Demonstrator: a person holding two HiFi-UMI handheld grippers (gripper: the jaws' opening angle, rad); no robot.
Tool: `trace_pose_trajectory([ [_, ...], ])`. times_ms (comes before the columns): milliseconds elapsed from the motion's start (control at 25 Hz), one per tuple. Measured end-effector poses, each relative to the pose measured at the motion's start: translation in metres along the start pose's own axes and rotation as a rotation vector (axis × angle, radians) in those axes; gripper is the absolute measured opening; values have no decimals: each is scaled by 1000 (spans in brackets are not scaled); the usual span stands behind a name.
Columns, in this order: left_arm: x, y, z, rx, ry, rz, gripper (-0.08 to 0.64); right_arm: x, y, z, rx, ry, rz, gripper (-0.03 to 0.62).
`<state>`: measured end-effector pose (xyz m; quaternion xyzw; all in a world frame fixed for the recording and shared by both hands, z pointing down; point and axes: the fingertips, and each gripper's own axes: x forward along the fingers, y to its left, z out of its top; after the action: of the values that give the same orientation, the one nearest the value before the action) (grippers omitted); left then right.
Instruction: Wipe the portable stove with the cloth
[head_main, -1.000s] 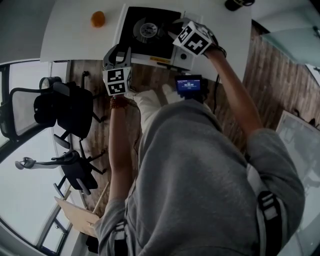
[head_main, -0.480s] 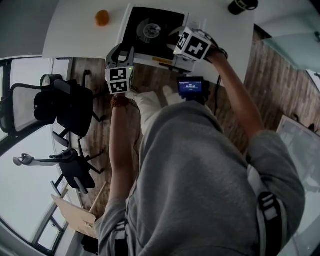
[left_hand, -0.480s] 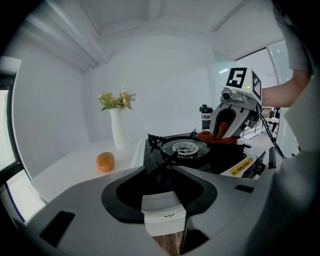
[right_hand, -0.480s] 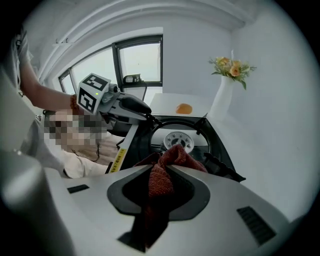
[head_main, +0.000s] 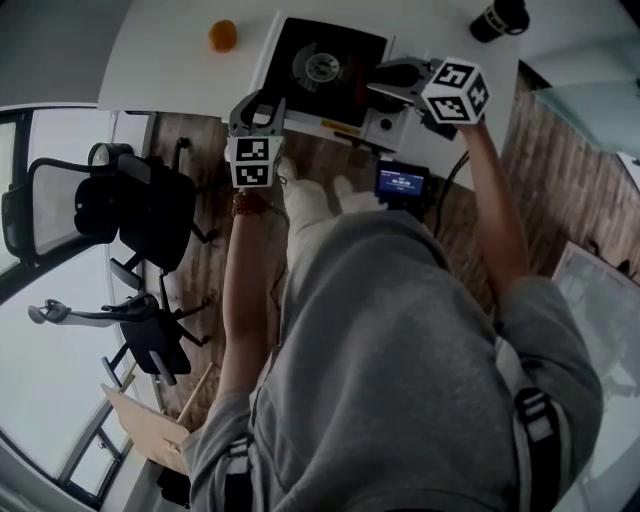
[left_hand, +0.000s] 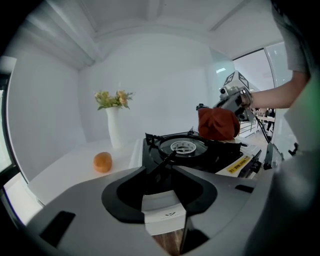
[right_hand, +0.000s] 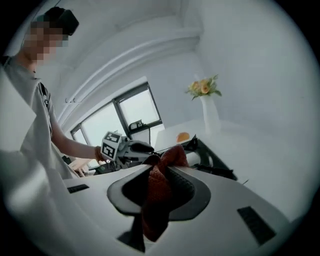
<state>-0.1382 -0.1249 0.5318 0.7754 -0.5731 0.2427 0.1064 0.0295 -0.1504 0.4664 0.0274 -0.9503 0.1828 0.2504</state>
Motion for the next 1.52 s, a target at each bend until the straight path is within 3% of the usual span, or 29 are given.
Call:
trace_pose_trajectory([
  [200, -1, 0, -1, 22, 5, -72, 170, -26, -52, 51, -50, -96, -210, 92],
  [280, -2, -4, 0, 16, -3, -110, 176, -24, -79, 64, -47, -59, -300, 94],
  [400, -7, -8, 0, -29, -30, -207, 196, -2, -114, 61, -31, 82, -382, 94],
  [480, -13, -8, 3, -45, -49, -270, 196, 18, -129, 50, -25, 190, -394, 94],
  [720, -13, 6, 7, 71, -86, -319, 201, 57, -141, 27, -17, 388, -371, 95],
  [1000, -10, 1, 5, 0, -119, -521, 232, 75, -140, 21, 8, 528, -338, 93],
  [1200, -15, -8, 4, 80, -117, -629, 232, 90, -140, 32, 75, 505, -386, 92],
  [1520, -20, -7, 2, 108, -124, -761, 232, 126, -137, 51, 43, 529, -412, 92],
])
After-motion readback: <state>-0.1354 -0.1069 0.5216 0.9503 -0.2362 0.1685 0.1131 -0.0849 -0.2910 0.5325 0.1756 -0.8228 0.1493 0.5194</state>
